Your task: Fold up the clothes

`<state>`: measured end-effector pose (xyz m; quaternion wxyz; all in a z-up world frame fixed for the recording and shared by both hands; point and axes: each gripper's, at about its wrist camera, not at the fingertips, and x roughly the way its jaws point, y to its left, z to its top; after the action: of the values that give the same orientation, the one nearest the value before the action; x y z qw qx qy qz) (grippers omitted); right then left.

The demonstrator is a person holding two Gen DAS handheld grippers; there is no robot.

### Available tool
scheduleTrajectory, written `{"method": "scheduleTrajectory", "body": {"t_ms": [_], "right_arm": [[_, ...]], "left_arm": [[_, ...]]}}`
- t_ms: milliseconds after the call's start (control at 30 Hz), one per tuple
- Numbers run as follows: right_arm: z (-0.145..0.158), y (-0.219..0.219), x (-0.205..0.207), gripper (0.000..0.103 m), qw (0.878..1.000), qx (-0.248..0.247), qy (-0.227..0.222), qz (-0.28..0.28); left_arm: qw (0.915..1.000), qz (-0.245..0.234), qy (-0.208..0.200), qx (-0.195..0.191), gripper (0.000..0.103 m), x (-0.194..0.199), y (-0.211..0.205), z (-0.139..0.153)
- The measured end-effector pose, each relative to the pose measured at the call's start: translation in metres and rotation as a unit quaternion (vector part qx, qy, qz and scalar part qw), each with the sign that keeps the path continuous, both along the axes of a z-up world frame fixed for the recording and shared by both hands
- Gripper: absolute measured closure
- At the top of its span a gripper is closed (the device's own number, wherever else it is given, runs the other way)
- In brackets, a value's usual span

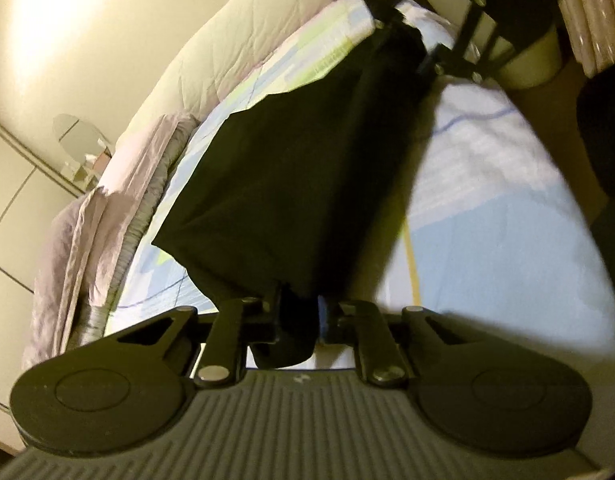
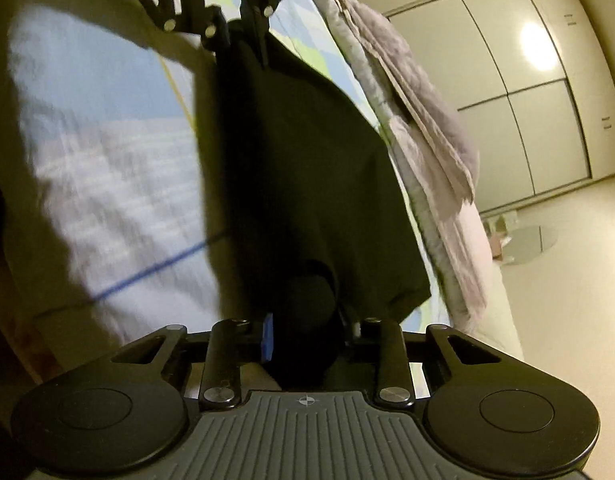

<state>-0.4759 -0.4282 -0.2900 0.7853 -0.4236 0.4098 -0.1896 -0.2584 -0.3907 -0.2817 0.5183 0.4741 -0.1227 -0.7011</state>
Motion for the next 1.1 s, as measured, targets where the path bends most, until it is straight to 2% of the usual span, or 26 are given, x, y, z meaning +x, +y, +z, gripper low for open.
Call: {"method": "scheduleTrajectory", "body": {"t_ms": [167, 333, 600, 633, 667, 733, 767, 967, 1000, 1033, 1100], "right_arm": [[0.009, -0.017, -0.013, 0.079, 1.0, 0.016, 0.0, -0.02], [0.009, -0.032, -0.036, 0.079, 0.998, 0.025, 0.006, -0.061], [0.025, 0.0, -0.05, 0.076, 0.996, 0.024, -0.037, -0.077], [0.024, 0.007, -0.051, 0.069, 0.997, 0.02, -0.039, -0.07], [0.021, 0.014, -0.049, 0.056, 0.997, 0.015, -0.039, -0.059], [0.017, 0.027, -0.045, 0.047, 0.999, 0.004, -0.04, -0.036], [0.014, 0.033, -0.043, 0.047, 0.999, 0.0, -0.04, -0.025], [-0.003, 0.027, 0.001, 0.048, 1.0, -0.005, -0.015, 0.007], [-0.006, 0.023, 0.007, 0.055, 1.0, -0.008, -0.008, 0.009], [-0.008, 0.016, 0.005, 0.075, 1.0, -0.011, 0.0, 0.009], [-0.006, 0.003, -0.007, 0.075, 1.0, -0.003, -0.001, 0.019]], "left_arm": [[0.9998, -0.021, -0.002, 0.001, 0.091, -0.014, 0.011, 0.006], [0.9998, -0.011, 0.012, 0.007, 0.091, -0.003, 0.009, -0.002], [0.9998, 0.006, 0.017, -0.001, 0.087, -0.005, 0.029, 0.006], [0.9999, 0.006, 0.013, -0.006, 0.087, -0.005, 0.034, 0.007], [0.9999, 0.004, 0.008, -0.014, 0.087, -0.007, 0.038, 0.007], [0.9995, 0.0, -0.004, -0.032, 0.087, -0.009, 0.045, 0.006], [0.9995, -0.004, -0.009, -0.03, 0.086, -0.01, 0.042, 0.004], [0.9988, -0.023, -0.038, -0.019, 0.083, -0.013, 0.024, -0.009], [0.9986, -0.026, -0.043, -0.017, 0.083, -0.014, 0.021, -0.011], [0.9992, -0.022, -0.031, -0.011, 0.084, -0.012, 0.02, -0.009], [0.9997, -0.017, -0.018, -0.005, 0.085, -0.01, 0.022, -0.005]]}}
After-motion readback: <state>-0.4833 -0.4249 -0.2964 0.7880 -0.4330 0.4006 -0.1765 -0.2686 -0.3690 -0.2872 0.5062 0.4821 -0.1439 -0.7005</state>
